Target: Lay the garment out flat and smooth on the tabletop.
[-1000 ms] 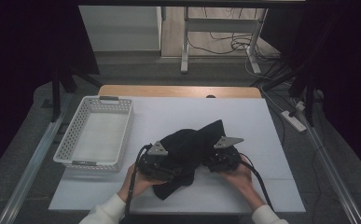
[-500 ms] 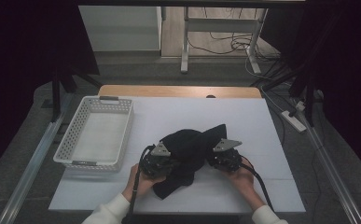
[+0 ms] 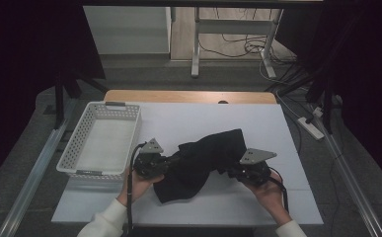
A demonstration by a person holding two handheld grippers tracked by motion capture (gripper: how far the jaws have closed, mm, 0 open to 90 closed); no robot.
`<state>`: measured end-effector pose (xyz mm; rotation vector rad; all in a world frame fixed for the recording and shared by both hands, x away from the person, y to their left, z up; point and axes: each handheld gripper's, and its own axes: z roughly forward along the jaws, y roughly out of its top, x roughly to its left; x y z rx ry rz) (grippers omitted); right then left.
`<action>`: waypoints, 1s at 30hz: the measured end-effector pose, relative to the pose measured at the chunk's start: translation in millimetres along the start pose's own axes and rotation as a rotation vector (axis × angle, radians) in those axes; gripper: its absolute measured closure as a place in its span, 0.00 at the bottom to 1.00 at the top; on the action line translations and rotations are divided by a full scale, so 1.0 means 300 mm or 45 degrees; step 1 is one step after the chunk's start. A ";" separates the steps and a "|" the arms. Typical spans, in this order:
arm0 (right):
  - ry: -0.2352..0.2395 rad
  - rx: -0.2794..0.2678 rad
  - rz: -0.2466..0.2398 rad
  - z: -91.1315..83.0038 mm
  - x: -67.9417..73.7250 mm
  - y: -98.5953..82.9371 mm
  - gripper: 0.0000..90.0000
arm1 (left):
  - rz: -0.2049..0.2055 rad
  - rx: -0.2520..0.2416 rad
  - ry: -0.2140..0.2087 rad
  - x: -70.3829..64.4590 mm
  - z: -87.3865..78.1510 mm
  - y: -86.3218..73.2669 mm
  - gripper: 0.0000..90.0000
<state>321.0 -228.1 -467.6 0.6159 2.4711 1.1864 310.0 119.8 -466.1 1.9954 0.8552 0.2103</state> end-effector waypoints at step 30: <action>-0.018 -0.087 0.095 -0.097 -0.062 -0.013 0.79 | 0.023 -0.055 0.178 0.039 -0.014 0.067 0.47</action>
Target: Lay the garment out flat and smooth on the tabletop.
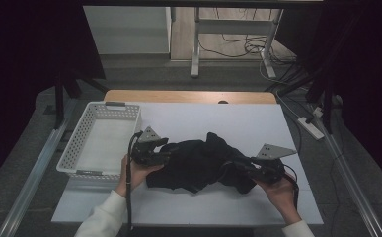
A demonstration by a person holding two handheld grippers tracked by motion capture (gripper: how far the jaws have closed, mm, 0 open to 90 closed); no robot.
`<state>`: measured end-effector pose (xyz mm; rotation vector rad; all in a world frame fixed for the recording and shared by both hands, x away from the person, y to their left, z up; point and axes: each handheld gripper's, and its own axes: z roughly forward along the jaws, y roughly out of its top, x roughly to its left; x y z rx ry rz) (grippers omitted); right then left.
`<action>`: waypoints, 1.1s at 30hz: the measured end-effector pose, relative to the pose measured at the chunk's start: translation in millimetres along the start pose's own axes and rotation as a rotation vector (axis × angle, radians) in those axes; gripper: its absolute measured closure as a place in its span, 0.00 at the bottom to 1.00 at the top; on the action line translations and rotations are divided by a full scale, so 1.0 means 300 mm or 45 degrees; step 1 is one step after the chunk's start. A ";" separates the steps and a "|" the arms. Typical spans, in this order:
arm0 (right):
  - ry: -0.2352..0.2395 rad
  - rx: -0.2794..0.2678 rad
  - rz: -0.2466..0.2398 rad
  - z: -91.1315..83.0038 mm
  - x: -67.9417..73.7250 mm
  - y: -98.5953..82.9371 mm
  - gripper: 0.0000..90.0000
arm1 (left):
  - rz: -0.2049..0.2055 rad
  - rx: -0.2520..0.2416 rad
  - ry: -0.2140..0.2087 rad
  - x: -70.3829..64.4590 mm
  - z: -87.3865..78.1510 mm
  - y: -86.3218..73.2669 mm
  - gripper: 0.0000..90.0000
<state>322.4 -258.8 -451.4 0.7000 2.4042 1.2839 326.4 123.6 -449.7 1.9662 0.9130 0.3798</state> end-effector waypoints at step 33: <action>0.026 0.083 0.038 0.069 0.043 -0.008 0.41 | 0.215 0.315 -0.175 -0.193 0.175 -0.093 0.37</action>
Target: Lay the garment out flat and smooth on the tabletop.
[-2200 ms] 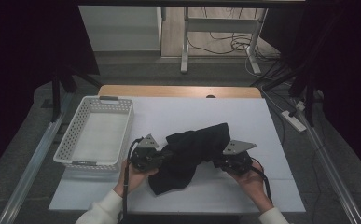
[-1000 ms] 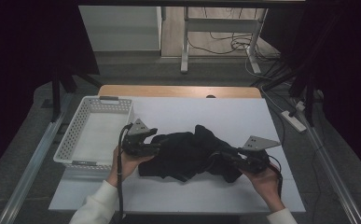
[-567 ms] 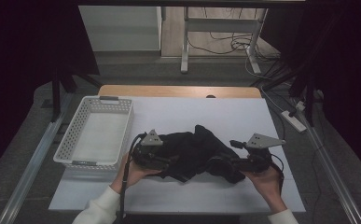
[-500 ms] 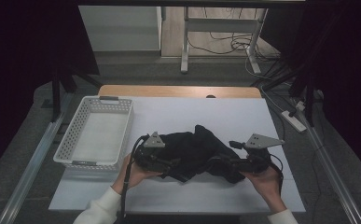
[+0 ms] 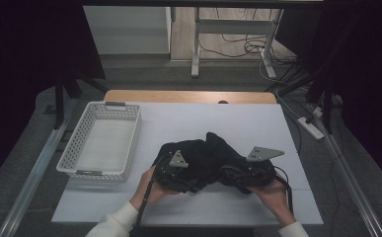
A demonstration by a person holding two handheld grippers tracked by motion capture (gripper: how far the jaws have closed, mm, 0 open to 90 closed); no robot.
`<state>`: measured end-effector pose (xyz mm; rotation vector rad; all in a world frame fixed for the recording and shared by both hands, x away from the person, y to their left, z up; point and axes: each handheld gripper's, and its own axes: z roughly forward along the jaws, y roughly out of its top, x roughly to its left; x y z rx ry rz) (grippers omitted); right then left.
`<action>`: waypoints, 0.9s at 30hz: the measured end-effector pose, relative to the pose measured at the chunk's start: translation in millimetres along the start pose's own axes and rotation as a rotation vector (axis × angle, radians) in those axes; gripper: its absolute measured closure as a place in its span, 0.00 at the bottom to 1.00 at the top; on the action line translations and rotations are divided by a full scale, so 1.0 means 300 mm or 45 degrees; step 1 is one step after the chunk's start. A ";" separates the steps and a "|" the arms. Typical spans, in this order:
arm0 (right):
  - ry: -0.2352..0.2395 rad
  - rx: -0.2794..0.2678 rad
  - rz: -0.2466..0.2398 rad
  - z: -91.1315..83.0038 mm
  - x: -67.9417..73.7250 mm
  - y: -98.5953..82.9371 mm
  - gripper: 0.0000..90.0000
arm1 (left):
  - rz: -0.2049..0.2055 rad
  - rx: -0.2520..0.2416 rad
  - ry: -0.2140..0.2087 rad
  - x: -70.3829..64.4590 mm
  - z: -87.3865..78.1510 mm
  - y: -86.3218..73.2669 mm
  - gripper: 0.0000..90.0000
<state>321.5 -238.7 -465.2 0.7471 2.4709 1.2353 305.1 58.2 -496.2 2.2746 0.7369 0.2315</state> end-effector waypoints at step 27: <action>-0.017 0.033 -0.009 -0.002 -0.022 -0.018 0.86 | 0.058 -0.006 0.178 -0.034 0.082 0.024 0.30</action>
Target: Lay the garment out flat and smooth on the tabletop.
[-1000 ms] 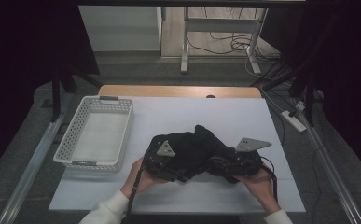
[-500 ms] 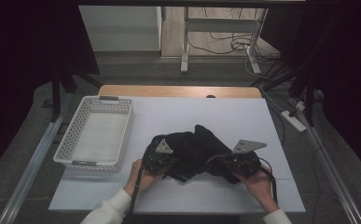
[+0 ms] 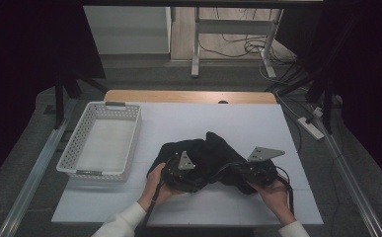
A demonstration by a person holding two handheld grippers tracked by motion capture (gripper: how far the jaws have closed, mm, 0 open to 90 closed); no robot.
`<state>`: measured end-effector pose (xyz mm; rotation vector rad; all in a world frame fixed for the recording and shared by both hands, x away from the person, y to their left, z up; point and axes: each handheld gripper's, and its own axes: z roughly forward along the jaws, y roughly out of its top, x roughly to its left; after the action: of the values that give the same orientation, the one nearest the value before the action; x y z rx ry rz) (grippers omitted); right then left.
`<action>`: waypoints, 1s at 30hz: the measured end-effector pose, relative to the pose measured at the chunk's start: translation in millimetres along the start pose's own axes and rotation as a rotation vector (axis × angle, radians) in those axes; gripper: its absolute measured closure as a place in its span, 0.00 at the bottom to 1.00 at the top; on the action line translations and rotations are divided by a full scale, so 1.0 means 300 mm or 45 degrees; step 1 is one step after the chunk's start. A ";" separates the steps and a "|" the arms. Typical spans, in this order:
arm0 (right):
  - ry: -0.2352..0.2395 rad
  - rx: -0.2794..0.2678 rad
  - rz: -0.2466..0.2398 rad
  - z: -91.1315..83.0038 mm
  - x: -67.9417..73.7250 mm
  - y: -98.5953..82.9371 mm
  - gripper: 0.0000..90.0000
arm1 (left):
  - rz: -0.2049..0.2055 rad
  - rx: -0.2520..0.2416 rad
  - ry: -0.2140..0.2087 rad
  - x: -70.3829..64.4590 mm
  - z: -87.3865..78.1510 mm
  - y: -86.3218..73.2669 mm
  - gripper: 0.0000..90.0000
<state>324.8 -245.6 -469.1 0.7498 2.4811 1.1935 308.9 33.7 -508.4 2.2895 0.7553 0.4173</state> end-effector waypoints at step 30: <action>-0.172 -0.336 0.017 -0.256 -0.035 0.092 0.90 | -0.327 -0.317 0.047 0.260 -0.252 -0.031 0.93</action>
<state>307.1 -286.2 -399.6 0.7473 2.1584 1.3910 329.7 125.9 -454.2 1.9293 0.9464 0.4098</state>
